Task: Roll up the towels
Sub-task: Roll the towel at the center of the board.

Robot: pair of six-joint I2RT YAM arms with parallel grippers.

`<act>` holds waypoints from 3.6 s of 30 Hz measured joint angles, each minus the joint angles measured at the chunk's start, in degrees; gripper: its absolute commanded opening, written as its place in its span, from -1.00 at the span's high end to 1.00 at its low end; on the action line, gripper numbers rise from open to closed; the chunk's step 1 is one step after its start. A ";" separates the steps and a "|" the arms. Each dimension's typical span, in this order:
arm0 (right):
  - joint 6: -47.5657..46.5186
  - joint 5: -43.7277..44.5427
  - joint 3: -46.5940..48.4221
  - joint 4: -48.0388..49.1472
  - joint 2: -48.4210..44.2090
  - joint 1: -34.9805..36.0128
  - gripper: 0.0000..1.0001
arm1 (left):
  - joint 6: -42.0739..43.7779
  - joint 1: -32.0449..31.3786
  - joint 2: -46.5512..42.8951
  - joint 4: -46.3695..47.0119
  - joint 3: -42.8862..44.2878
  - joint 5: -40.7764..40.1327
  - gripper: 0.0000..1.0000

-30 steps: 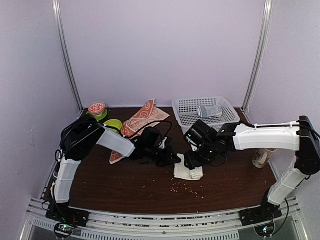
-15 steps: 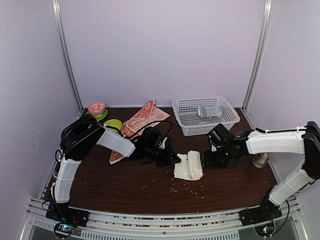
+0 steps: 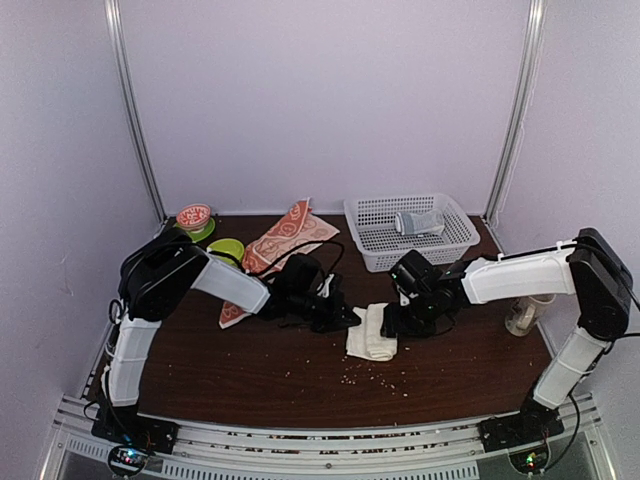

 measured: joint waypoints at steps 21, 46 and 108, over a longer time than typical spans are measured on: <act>-0.24 3.28 5.57 -3.21 5.35 2.21 -0.13 | 5.22 -0.94 -9.14 -7.91 1.16 -1.33 1.00; -1.88 -1.07 -2.95 1.27 -7.58 0.28 -0.15 | 5.05 -1.60 1.07 -9.05 7.91 0.96 1.00; 2.27 -7.65 -1.77 10.93 3.17 -4.33 -0.11 | 17.92 -1.22 -11.19 -31.04 1.46 -13.44 1.00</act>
